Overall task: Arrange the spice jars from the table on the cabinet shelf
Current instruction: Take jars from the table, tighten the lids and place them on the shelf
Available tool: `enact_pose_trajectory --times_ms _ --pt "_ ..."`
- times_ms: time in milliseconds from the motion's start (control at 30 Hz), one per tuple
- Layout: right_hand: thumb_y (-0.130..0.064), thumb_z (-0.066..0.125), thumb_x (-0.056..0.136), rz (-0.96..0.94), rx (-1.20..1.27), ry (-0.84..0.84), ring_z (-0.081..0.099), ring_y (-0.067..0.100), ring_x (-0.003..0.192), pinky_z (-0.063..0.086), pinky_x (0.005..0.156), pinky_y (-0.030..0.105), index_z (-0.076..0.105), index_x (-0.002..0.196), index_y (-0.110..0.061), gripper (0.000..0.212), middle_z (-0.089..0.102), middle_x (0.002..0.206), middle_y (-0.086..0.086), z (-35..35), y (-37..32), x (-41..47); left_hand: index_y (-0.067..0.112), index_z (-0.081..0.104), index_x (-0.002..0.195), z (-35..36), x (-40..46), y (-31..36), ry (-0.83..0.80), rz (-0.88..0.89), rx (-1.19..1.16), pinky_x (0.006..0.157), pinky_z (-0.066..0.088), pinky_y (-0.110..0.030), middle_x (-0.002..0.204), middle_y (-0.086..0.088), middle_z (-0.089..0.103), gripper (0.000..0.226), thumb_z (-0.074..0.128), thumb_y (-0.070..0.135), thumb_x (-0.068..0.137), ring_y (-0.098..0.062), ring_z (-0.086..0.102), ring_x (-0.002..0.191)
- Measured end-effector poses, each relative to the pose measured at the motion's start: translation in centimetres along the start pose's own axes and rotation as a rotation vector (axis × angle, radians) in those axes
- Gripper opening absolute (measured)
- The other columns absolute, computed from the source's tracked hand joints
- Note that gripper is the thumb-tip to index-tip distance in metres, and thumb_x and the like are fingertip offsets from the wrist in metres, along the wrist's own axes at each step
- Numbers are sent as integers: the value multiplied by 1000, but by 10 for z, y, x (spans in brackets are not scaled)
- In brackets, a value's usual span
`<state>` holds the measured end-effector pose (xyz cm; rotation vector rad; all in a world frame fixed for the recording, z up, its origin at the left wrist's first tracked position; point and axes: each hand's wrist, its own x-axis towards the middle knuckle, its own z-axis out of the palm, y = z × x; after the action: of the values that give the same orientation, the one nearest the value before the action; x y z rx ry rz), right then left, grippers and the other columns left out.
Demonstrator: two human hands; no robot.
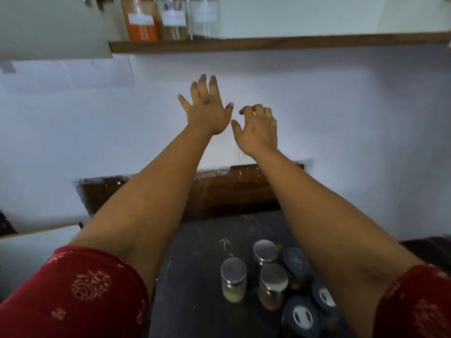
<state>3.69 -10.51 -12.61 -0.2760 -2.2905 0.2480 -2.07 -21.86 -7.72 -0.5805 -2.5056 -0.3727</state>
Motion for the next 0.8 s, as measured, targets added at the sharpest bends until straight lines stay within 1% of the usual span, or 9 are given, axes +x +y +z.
enact_pose_trajectory --times_ms 100,167,267,367,433,533,600,700,800 --pt "-45 46 93 72 50 -105 45 26 118 41 95 38 59 121 -18 42 57 123 6 26 17 -69 15 5 154 45 -68 2 -134 3 -158 115 8 -62 161 -11 3 75 34 55 97 -33 6 148" --pt "-48 48 92 154 69 -186 45 27 116 42 92 39 61 115 -18 40 57 120 6 38 33 -109 15 10 153 71 -114 -8 -196 -42 -247 114 17 -60 159 -11 11 75 37 56 96 -33 13 145" --pt "-46 53 91 262 91 -282 43 26 117 41 91 38 62 109 -21 33 57 118 4 52 63 -164 17 22 150 103 -173 -32 -287 -220 -459 110 29 -54 151 -13 27 76 51 55 91 -35 25 139" --pt "-40 57 89 315 -18 -347 43 28 114 42 90 38 64 107 -19 28 58 115 7 62 95 -208 14 32 145 132 -215 -49 -372 -455 -747 108 34 -45 144 -12 41 71 60 48 90 -33 33 135" --pt "-40 58 88 385 -88 -481 42 29 116 42 91 39 63 110 -19 31 57 118 8 70 107 -231 13 33 145 148 -235 -52 -479 -513 -811 110 35 -45 142 -12 45 70 62 45 90 -31 36 134" --pt "-59 58 83 434 -204 -808 42 30 122 40 97 41 54 128 -20 60 53 129 9 80 106 -264 11 31 146 166 -254 -44 -569 -458 -775 111 34 -47 143 -13 44 72 64 42 89 -33 34 136" --pt "-70 61 73 404 -244 -948 38 32 128 37 102 44 46 137 -22 80 49 136 8 85 99 -284 12 31 146 171 -259 -35 -579 -414 -785 110 36 -48 144 -13 44 73 65 42 88 -33 35 136" --pt "-70 69 63 324 -303 -1009 35 34 132 32 106 48 40 137 -25 92 46 140 9 88 94 -303 13 32 145 178 -265 -22 -595 -325 -774 109 36 -45 144 -11 43 73 64 44 88 -31 33 135" --pt "-57 76 64 276 -355 -1030 35 33 131 32 106 47 32 139 -26 92 45 138 11 86 97 -312 14 32 145 182 -271 -15 -611 -288 -767 109 35 -45 144 -10 43 72 64 45 88 -31 30 136"
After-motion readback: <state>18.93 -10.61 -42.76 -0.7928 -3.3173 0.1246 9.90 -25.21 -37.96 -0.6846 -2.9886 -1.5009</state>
